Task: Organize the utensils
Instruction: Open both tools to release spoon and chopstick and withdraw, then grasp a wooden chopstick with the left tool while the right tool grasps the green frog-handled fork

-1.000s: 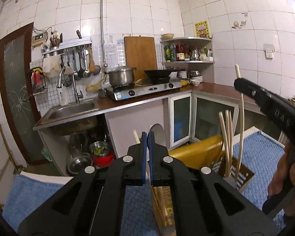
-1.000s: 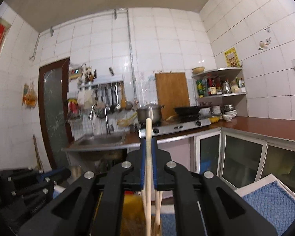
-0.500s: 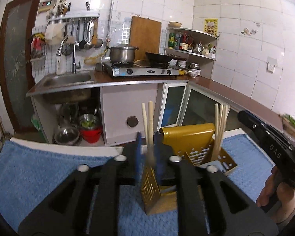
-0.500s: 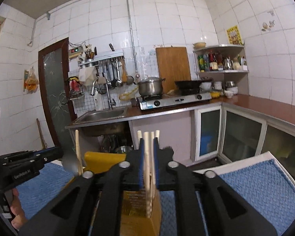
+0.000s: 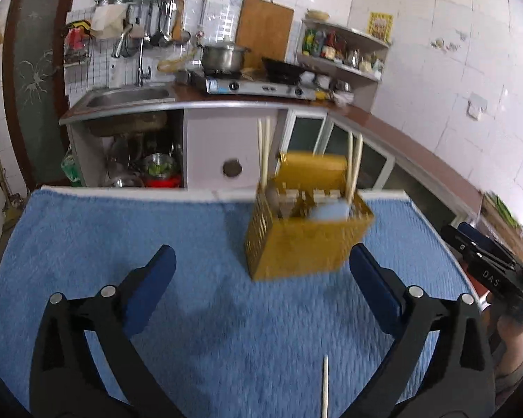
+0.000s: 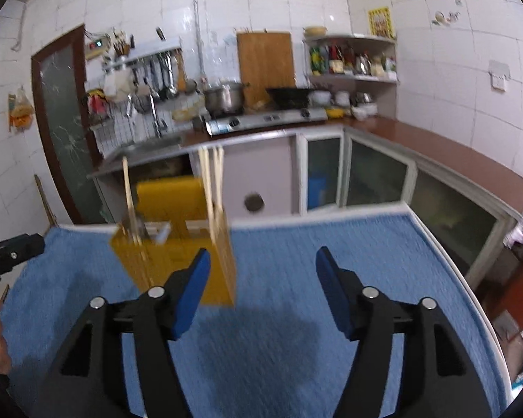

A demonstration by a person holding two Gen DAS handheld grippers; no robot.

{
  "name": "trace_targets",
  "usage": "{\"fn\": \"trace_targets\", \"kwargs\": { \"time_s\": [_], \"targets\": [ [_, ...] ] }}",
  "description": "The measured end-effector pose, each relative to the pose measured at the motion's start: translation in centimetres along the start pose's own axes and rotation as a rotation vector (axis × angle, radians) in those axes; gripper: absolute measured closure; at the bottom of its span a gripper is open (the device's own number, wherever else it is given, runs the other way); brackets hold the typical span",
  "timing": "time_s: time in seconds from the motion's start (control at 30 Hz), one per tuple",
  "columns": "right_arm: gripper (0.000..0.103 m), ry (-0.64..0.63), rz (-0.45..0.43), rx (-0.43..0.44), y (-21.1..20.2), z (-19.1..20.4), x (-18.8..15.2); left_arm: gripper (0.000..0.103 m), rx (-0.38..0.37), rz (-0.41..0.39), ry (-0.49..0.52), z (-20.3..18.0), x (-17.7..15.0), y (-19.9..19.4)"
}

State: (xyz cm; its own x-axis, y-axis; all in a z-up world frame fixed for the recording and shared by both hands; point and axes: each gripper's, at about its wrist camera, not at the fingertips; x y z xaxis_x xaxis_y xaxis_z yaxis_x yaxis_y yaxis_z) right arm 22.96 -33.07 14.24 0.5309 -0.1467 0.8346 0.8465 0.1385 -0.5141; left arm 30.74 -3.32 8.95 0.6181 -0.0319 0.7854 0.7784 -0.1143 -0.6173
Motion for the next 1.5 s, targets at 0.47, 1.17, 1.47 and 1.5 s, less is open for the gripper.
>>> {"fn": "trace_targets", "kwargs": {
  "time_s": [0.47,1.17,1.47,1.5],
  "targets": [
    [0.029,-0.004,0.183,-0.089,-2.5,-0.2,-8.4,0.005,-0.013,0.187,0.089,-1.6,-8.3,1.5],
    [0.025,0.128,0.279,-0.158,-2.7,-4.6,-14.0,0.05,-0.041,0.37,0.234,-7.9,-13.4,5.8],
    [0.025,0.125,0.331,-0.132,-2.9,-2.4,-15.7,0.078,-0.015,0.424,0.271,-9.5,-13.6,8.0],
    [0.025,0.125,0.333,-0.127,-3.0,-2.1,-15.9,0.081,-0.017,0.427,0.266,-9.4,-13.5,8.1]
  ]
}}
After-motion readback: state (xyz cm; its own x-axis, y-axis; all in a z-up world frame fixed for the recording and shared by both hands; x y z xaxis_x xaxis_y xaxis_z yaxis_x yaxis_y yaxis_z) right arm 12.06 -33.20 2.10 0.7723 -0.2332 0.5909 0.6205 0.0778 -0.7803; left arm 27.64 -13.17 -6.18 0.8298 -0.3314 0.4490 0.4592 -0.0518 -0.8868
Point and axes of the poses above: each gripper's, at about its wrist camera, not at the fingertips, and y roughly the way its jaws point, z to its left, x to its top, and after that the axes turned 12 degrees about x, right-handed
